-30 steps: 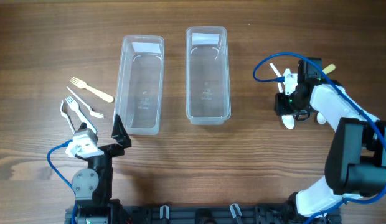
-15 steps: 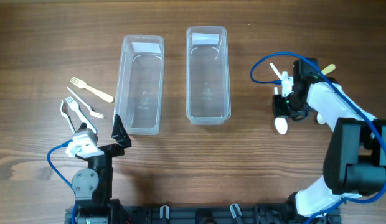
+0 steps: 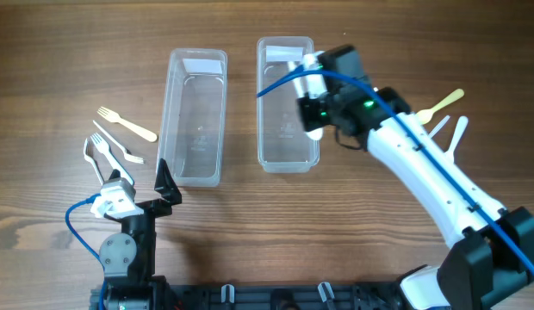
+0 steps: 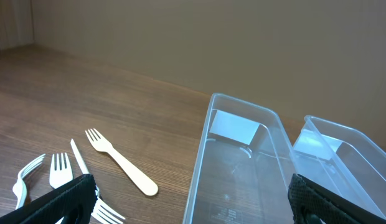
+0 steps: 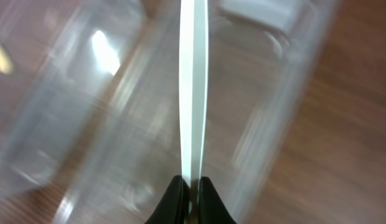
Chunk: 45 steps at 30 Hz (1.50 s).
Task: Pack container
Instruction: 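Carry the white spoon into the right container and release, then return the right gripper to the spoons and grasp another white spoon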
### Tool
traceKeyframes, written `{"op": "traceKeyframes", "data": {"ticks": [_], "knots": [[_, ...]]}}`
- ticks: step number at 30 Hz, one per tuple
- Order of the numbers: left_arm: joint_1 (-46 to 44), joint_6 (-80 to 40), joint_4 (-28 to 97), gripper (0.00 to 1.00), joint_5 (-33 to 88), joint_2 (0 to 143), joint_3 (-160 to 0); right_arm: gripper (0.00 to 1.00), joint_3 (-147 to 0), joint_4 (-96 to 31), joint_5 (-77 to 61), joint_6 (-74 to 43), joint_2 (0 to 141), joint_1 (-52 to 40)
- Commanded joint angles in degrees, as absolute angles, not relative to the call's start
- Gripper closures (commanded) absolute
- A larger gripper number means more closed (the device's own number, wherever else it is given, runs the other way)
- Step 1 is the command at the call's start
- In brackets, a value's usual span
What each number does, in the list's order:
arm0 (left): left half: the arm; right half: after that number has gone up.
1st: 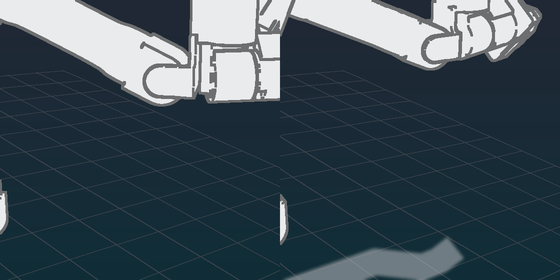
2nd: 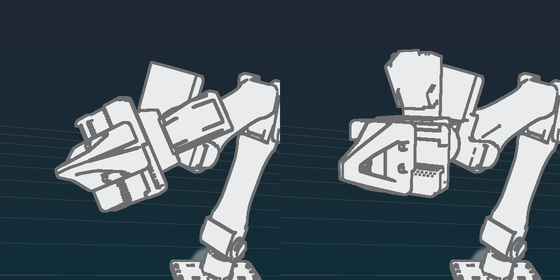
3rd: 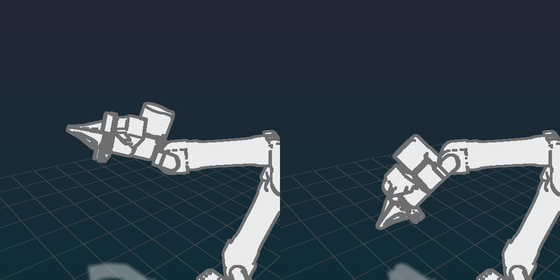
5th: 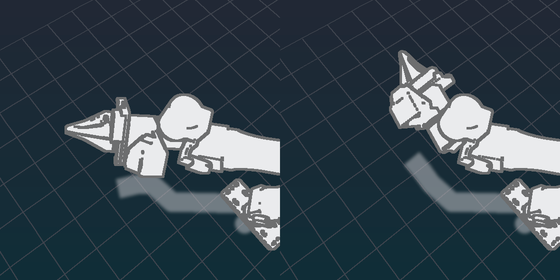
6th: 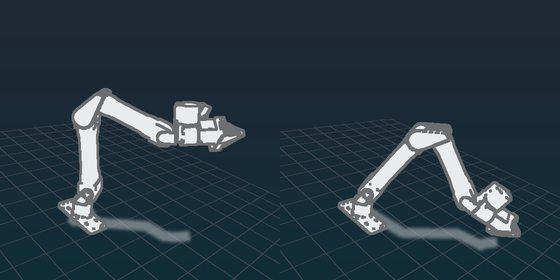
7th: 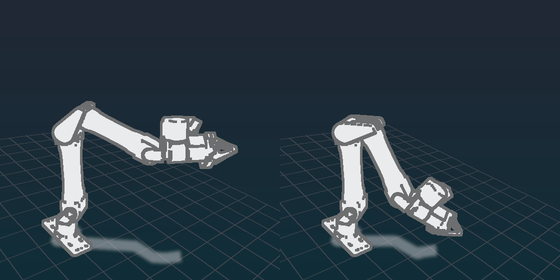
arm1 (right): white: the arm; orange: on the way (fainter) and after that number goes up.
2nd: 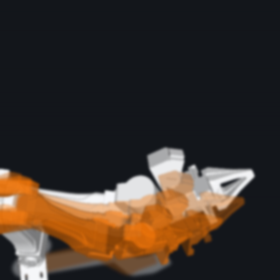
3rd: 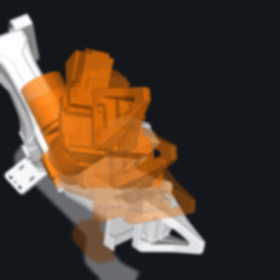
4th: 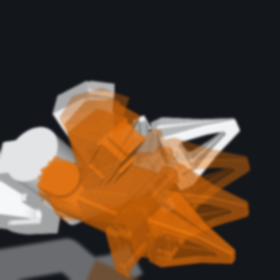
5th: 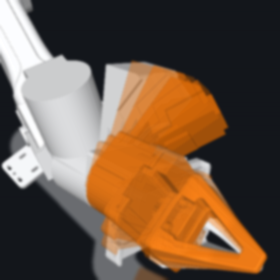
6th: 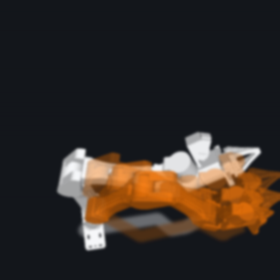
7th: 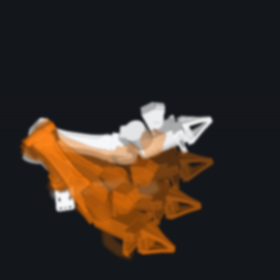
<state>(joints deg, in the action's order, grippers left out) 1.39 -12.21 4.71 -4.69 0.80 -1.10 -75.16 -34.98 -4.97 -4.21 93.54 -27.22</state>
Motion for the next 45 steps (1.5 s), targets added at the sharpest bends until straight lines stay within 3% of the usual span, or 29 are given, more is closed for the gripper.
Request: {"op": "traceKeyframes", "data": {"ticks": [1,4,5,6,9,16,19,23,29,37,45], "knots": [[1.0,-11.1,4.7,0.0,-5.0,0.4,-0.8,0.96,-75.6,-31.7,-4.8,-7.9,95.2,-30.3],[1.0,-11.1,4.6,0.0,-5.0,0.4,-0.8,0.94,-75.6,-30.9,-4.4,-9.1,96.4,-30.4],[1.0,-11.1,4.6,0.0,-5.0,0.4,-0.8,0.81,-75.6,-30.7,-4.5,-9.1,96.5,-30.4],[1.0,-11.1,4.7,0.0,-5.0,0.4,-0.8,0.59,-75.6,-30.5,-4.5,-9.2,96.6,-30.4],[1.0,-11.1,4.7,0.0,-5.0,0.4,-0.8,0.3,-75.6,-29.9,-4.5,-9.0,96.6,-30.4],[1.0,-11.1,4.7,0.0,-5.0,0.4,-0.8,0.27,-76.2,-33.5,8.1,-7.5,89.9,-26.1],[1.0,-11.1,4.7,0.0,-5.0,0.4,-0.8,0.12,-76.2,-40.6,8.1,-3.4,84.8,-15.3],[1.0,-11.1,4.7,0.0,-5.0,0.4,-0.8,0.1,-76.2,-45.1,6.5,9.6,85.3,-2.8],[1.0,-11.1,4.6,0.0,-5.0,0.4,-0.8,0.12,-76.2,-44.8,4.4,24.0,89.4,0.7],[1.0,-11.1,4.7,0.0,-5.0,0.4,-0.8,0.24,-76.2,-44.6,1.4,25.5,103.9,0.7],[1.0,-11.1,4.6,0.0,-5.0,0.4,-0.8,0.26,-76.2,-42.3,3.4,25.3,114.7,2.4]]}}
